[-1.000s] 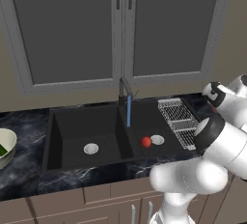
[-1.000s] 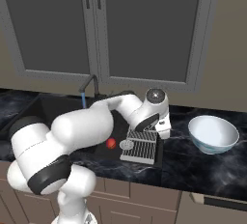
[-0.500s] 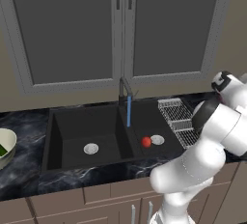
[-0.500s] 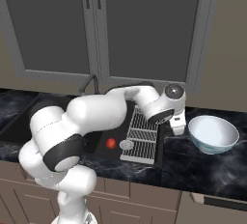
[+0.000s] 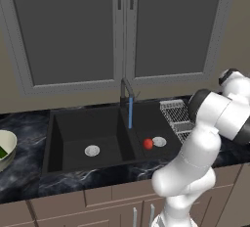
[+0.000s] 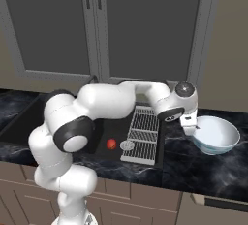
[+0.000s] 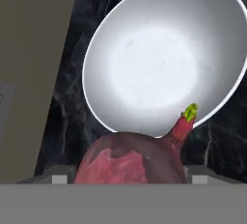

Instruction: Pick the onions from the sink and place them in one bowl. Place the cucumber in the other bowl. Then turn off the sink faucet.

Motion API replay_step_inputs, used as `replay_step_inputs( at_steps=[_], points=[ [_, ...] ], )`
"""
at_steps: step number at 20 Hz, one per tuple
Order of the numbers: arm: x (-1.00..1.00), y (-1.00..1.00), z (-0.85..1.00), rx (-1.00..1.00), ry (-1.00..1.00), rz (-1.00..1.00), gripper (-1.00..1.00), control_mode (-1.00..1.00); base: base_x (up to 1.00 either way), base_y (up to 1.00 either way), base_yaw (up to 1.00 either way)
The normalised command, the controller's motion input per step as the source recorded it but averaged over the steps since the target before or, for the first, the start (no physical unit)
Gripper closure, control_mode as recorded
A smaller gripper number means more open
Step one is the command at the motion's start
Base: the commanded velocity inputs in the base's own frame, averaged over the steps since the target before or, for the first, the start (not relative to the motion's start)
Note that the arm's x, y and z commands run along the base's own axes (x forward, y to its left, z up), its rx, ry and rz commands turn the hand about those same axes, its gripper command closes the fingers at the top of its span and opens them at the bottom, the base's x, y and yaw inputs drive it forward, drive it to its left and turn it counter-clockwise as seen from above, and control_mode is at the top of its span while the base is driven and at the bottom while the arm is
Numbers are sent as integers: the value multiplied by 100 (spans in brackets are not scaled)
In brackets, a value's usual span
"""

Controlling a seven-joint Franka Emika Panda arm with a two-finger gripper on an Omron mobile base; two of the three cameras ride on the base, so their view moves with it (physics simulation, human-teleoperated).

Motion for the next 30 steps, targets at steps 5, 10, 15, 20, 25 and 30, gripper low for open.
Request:
replay_step_inputs(
  at_steps=[5, 10, 15, 20, 25, 30],
  points=[
    [0, -35, -18, -2, -1, -15, 100, -100, 0, 0, 0],
    [2, -33, -17, 0, 0, -8, 100, -100, 0, 0, 0],
    [7, -28, -7, 0, 0, 0, 100, -100, 0, 0, 0],
    [9, -18, -4, 0, 0, 0, 100, -100, 0, 0, 0],
    [16, -15, -14, 0, 0, 0, -100, -100, 0, 0, 0],
    [24, -15, -19, 0, 0, 0, -100, -100, 0, 0, 0]
  ],
)
